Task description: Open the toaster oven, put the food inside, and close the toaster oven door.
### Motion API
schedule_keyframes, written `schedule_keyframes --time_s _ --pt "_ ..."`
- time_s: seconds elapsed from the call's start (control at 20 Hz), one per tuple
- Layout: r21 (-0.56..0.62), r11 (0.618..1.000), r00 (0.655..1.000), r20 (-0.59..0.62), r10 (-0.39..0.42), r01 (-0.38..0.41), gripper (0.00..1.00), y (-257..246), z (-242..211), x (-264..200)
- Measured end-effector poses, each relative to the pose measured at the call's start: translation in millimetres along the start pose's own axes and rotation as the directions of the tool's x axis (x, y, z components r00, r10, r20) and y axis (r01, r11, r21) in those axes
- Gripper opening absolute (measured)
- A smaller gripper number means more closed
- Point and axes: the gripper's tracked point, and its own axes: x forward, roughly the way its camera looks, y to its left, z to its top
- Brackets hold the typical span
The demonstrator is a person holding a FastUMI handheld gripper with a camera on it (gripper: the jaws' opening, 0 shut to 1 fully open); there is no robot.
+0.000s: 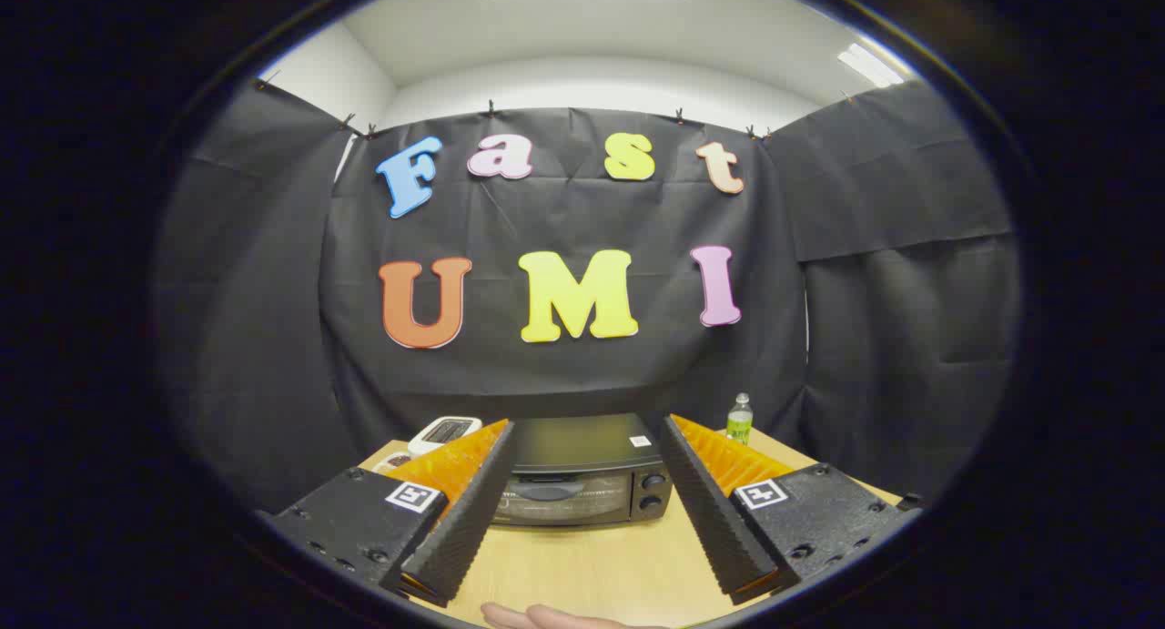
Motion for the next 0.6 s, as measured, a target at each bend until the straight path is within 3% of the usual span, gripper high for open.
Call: schedule_keyframes --time_s 0.6 --pt "-0.037 0.999 1.000 0.012 0.015 -0.015 1.00 10 -3 2"
